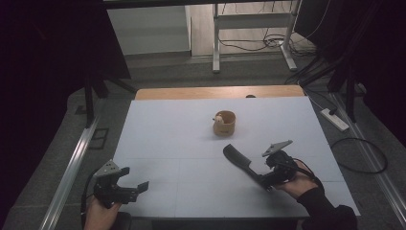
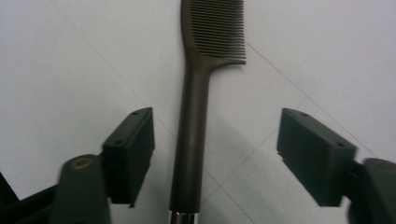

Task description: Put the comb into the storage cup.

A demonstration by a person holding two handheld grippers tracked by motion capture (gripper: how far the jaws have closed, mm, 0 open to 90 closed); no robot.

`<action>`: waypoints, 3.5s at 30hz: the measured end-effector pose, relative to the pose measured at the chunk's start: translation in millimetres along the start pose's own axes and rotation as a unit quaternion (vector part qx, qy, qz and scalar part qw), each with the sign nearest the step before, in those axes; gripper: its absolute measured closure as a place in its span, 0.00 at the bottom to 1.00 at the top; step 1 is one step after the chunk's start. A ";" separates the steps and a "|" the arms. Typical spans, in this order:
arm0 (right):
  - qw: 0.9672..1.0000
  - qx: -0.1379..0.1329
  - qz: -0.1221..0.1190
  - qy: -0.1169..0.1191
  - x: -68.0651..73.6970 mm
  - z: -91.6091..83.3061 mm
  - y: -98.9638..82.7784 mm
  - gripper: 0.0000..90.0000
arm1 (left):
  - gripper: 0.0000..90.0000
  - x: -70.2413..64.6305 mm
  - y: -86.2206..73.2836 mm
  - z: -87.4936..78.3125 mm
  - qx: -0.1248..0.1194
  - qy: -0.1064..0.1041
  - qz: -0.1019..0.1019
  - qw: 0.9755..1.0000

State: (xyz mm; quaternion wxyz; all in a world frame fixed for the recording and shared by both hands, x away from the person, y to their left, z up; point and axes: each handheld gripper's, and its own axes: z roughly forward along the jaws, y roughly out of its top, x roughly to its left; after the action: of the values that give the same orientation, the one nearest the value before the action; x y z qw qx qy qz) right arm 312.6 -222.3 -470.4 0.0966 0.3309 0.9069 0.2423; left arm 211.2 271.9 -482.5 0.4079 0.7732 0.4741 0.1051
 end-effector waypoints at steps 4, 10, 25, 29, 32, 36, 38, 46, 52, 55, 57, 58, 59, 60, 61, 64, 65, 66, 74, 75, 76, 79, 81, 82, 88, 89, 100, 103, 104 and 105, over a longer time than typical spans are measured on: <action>1.000 0.001 -0.005 -0.002 4.9 1.7 3.0 0.15 | 0.02 0.0 0.0 0.1 0.000 0.000 0.000 1.000; 1.000 -0.001 0.001 -0.004 7.7 5.2 6.2 0.00 | 0.02 -0.1 0.0 0.1 0.000 0.000 0.001 1.000; 1.000 0.012 0.001 -0.006 5.8 16.7 3.9 0.00 | 0.02 -0.1 0.1 0.1 0.001 0.000 0.002 1.000; 1.000 0.021 -0.005 -0.007 5.7 22.9 1.7 0.00 | 0.02 -0.2 0.1 0.1 0.001 0.000 0.002 1.000; 1.000 0.029 -0.009 -0.009 5.5 27.5 0.2 0.00 | 0.02 -0.2 0.1 0.1 0.001 0.000 0.002 1.000; 0.999 0.042 -0.010 -0.007 5.2 34.0 -1.9 0.00 | 0.02 -0.2 0.2 0.2 0.002 0.000 0.003 1.000; 0.999 0.048 -0.013 -0.008 5.0 36.9 -2.6 0.00 | 0.02 -0.2 0.1 0.1 0.002 0.000 0.003 1.000; 0.997 0.072 -0.010 -0.011 2.9 47.4 -5.1 0.00 | 0.02 -0.3 0.2 0.3 0.002 0.000 0.003 1.000; 0.997 0.073 -0.005 -0.010 2.4 47.7 -5.5 0.00 | 0.02 -0.6 0.4 0.6 0.003 0.000 0.003 1.000; 0.997 0.079 0.000 -0.012 2.8 47.8 -4.4 0.00 | 0.02 -0.5 0.4 0.6 0.003 0.000 0.003 1.000; 0.996 0.084 0.004 -0.014 3.1 48.1 -3.2 0.00 | 0.02 -0.5 0.4 0.7 0.003 0.000 0.003 1.000; 0.996 0.086 0.005 -0.013 3.2 48.0 -2.8 0.00 | 0.02 -0.5 0.4 0.7 0.003 0.000 0.003 1.000; 0.996 0.088 0.006 -0.013 3.1 47.5 -2.4 0.01 | 0.02 -0.5 0.4 0.7 0.004 0.000 0.003 1.000; 0.996 0.088 0.007 -0.012 3.2 46.8 -1.9 0.04 | 0.02 -0.5 0.4 0.7 0.004 0.000 0.003 1.000; 0.996 0.088 0.007 -0.012 3.6 45.9 -1.4 0.06 | 0.02 -0.5 0.5 0.7 0.004 0.000 0.003 1.000; 0.997 0.083 0.004 -0.010 5.5 42.7 0.5 0.20 | 0.02 -0.5 0.5 0.8 0.004 0.000 0.004 1.000; 0.997 0.081 0.002 -0.010 6.0 41.5 1.3 0.26 | 0.02 -0.6 0.5 0.8 0.004 0.001 0.004 1.000; 0.997 0.080 0.001 -0.008 6.5 40.6 1.9 0.32 | 0.02 -0.6 0.6 0.9 0.004 0.001 0.004 1.000; 0.998 0.069 -0.013 0.004 7.1 37.1 5.6 0.73 | 0.02 -0.7 0.7 1.1 0.005 0.001 0.004 1.000; 0.997 0.069 -0.013 0.006 6.4 36.9 5.8 0.78 | 0.02 -0.7 0.7 1.1 0.006 0.001 0.004 1.000; 0.998 0.069 -0.013 0.006 5.8 36.9 5.8 0.80 | 0.02 -0.7 0.7 1.1 0.006 0.001 0.004 1.000; 0.997 0.071 -0.013 0.012 3.7 36.6 5.9 0.80 | 0.02 -0.7 0.8 1.1 0.006 0.001 0.004 1.000; 0.997 0.068 -0.014 0.014 3.2 36.7 5.6 0.81 | 0.02 -0.6 0.8 1.2 0.006 0.001 0.003 1.000; 0.998 0.067 -0.014 0.014 3.1 36.7 5.5 0.81 | 0.02 -0.4 0.8 1.2 0.006 0.001 0.002 1.000; 0.998 0.065 -0.021 0.015 3.0 35.7 4.6 0.81 | 0.02 0.5 1.0 0.7 0.005 0.002 -0.003 1.000; 0.998 0.064 -0.022 0.014 3.3 35.6 4.3 0.81 | 0.01 0.5 1.0 0.5 0.004 0.002 -0.004 1.000; 0.998 0.048 -0.040 0.012 5.4 30.0 2.8 0.81 | 0.00 2.0 1.1 -0.8 -0.004 -0.011 -0.011 1.000; 0.998 0.041 -0.045 0.011 6.4 27.5 2.8 0.81 | 0.00 0.2 2.2 -0.1 -0.005 -0.015 -0.006 1.000; 0.998 0.037 -0.046 0.012 6.6 26.6 2.8 0.81 | 0.00 -0.4 2.7 0.3 -0.005 -0.016 -0.003 1.000; 0.998 0.035 -0.051 0.013 6.6 25.4 2.9 0.81 | 0.00 -1.2 3.1 1.0 -0.005 -0.020 -0.001 1.000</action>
State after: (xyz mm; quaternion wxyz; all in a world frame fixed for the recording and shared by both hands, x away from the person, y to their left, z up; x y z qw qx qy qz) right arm 317.7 -206.5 -491.0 0.0857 0.2846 0.9315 0.2098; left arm 213.0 269.7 -480.6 0.4213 0.7729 0.4656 0.0913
